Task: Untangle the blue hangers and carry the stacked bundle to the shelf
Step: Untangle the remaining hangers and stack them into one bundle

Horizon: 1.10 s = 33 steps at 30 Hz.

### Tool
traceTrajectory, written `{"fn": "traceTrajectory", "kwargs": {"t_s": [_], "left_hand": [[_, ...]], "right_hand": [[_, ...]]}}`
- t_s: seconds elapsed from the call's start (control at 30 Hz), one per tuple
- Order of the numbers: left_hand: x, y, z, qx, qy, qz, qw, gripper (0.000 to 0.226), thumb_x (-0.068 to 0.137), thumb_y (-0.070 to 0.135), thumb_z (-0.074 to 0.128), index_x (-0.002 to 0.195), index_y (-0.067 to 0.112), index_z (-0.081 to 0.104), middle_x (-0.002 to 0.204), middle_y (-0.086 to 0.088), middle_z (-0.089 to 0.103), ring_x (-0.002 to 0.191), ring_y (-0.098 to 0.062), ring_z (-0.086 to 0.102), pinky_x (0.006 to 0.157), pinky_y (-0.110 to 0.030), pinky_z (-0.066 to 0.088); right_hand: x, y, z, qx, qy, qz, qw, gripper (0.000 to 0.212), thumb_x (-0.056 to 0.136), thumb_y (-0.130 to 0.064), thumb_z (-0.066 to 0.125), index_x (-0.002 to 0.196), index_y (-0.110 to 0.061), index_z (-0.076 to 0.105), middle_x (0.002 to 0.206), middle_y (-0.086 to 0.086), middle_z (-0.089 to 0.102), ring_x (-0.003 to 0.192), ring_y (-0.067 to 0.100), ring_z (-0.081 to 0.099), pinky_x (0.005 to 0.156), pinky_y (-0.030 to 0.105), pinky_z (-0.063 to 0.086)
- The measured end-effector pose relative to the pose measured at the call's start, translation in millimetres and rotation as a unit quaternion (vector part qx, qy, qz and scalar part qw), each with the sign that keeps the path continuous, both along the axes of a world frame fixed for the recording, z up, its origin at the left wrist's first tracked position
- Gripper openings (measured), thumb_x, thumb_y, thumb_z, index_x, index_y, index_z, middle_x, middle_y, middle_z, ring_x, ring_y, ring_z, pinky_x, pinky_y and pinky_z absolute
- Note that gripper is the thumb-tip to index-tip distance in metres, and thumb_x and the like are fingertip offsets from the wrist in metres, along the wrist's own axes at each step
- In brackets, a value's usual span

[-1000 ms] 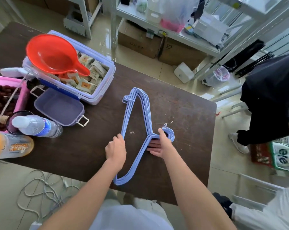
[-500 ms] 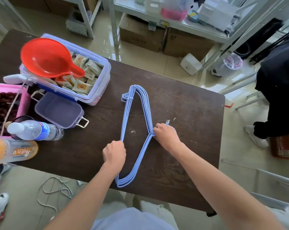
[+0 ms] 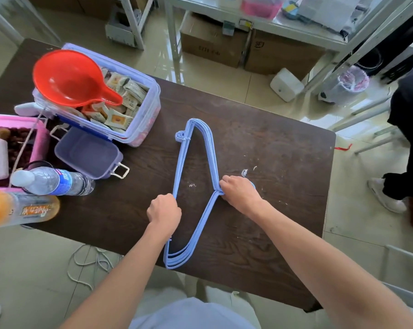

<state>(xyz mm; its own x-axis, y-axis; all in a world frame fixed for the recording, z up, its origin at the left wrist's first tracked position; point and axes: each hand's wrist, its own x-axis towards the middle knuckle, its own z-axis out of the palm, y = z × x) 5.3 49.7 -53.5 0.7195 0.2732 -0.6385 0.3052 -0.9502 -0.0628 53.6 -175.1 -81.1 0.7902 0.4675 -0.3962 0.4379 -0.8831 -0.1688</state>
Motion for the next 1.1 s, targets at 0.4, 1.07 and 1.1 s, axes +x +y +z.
{"fn": "traceTrajectory", "kwargs": {"t_s": [0.4,1.07,1.1], "left_hand": [[8.1,-0.2,-0.8,0.01,0.019,0.065,0.998,0.029,0.094,0.016,0.068,0.121,0.009,0.064,0.117,-0.013,0.068,0.108,-0.03,0.067,0.08,-0.038,0.057],[4.8,-10.5,-3.3,0.014,-0.011,0.015,1.0,0.028,0.094,0.016,0.07,0.121,0.01,0.068,0.107,-0.009,0.073,0.096,-0.023,0.073,0.069,-0.028,0.056],[3.4,-10.2,-4.7,0.014,-0.014,0.016,1.0,0.028,0.093,0.018,0.072,0.12,0.01,0.068,0.105,-0.008,0.073,0.094,-0.023,0.073,0.068,-0.028,0.057]], "right_hand": [[-25.9,21.9,2.4,-0.013,-0.046,-0.134,0.99,0.029,0.064,0.005,0.089,0.072,-0.009,0.065,0.078,0.005,0.06,0.07,0.026,0.063,0.049,0.033,0.034],[-23.5,20.1,29.4,0.026,-0.009,-0.194,0.981,0.038,0.086,-0.003,0.072,0.122,-0.014,0.066,0.123,0.008,0.057,0.114,0.028,0.055,0.078,0.038,0.048],[-35.1,20.9,36.1,0.082,-0.05,-0.263,0.96,0.047,0.083,-0.004,0.073,0.127,-0.018,0.065,0.125,0.005,0.055,0.116,0.025,0.053,0.084,0.036,0.049]]}}
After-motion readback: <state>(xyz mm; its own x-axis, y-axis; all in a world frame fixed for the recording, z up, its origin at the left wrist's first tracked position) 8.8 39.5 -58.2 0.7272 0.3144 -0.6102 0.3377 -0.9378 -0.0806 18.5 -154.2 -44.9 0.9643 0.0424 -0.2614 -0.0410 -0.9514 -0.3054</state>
